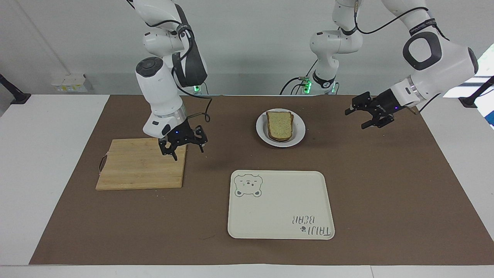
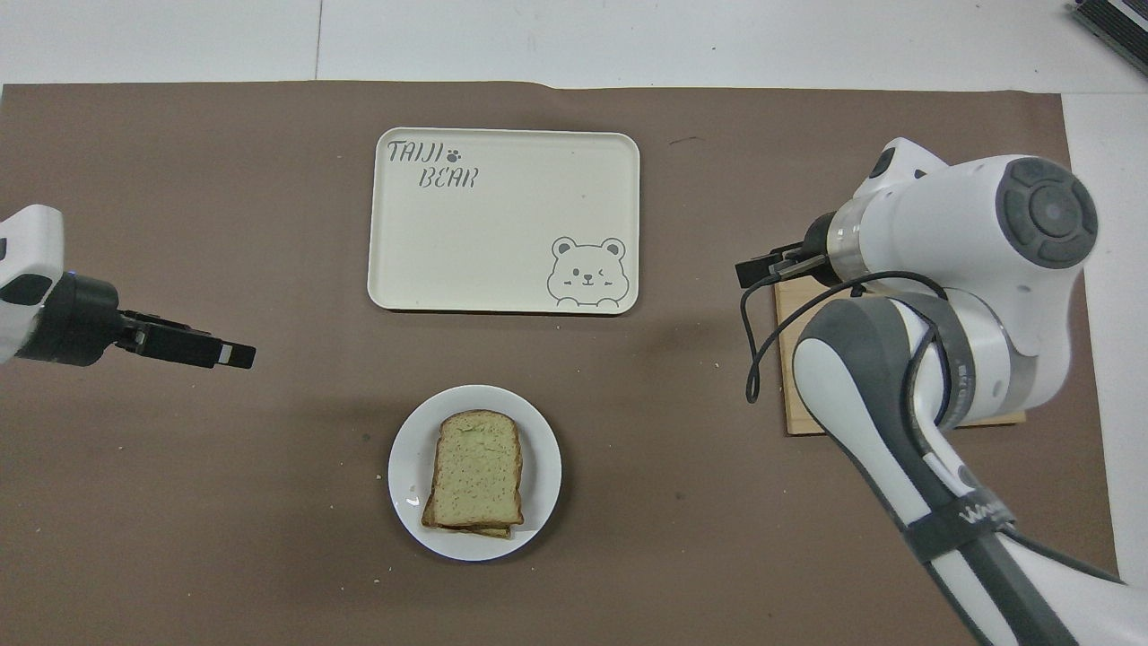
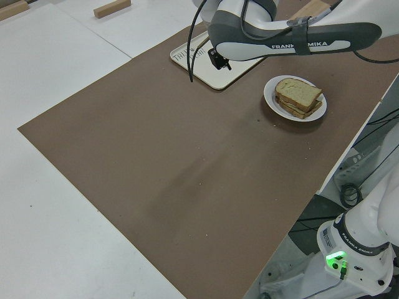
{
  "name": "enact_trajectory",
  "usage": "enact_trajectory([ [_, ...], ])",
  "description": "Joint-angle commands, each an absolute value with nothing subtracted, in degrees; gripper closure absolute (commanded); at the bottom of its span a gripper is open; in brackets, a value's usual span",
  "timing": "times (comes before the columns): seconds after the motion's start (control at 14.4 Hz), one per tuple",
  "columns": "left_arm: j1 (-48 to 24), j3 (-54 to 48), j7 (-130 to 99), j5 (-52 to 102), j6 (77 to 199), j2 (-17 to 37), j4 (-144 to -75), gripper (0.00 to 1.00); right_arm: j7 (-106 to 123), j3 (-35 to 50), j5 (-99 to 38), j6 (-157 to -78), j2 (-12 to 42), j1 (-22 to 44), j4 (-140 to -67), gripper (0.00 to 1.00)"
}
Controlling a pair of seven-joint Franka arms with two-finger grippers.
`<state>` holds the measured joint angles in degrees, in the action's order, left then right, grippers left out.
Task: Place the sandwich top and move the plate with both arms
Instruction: 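Withdraw the right gripper while the left gripper reaches toward the plate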
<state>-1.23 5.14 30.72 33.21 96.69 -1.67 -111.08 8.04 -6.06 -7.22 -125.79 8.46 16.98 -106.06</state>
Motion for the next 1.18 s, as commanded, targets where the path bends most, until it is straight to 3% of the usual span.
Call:
enact_trajectory([
  [0.0, -2.2, 5.7, 32.3, 36.5, 99.8, -3.0, -115.0, 0.0, 8.1, -5.4, -5.8, -122.4, 5.7, 13.5, -104.9, 0.0],
  [0.21, -3.2, 5.7, 32.2, 41.8, 107.5, -3.4, -121.2, 0.0, 8.1, -5.4, -4.6, -118.5, 3.4, 10.0, -103.1, 0.0],
  [0.69, -6.2, 5.7, 32.9, 49.8, 115.5, 0.2, -126.8, 0.0, 7.0, -5.5, 0.5, -111.6, -2.3, 5.8, -102.2, 0.0],
  [0.9, -6.3, 5.5, 35.5, 53.4, 117.1, 0.4, -131.6, 0.0, 1.2, -5.4, 0.5, -103.7, -2.5, 4.7, -96.8, 0.0],
  [1.11, -6.9, 5.7, 36.2, 53.5, 118.7, -0.1, -133.2, 0.0, -0.3, -5.6, 0.4, -98.5, -3.8, 3.8, -96.1, 0.0],
])
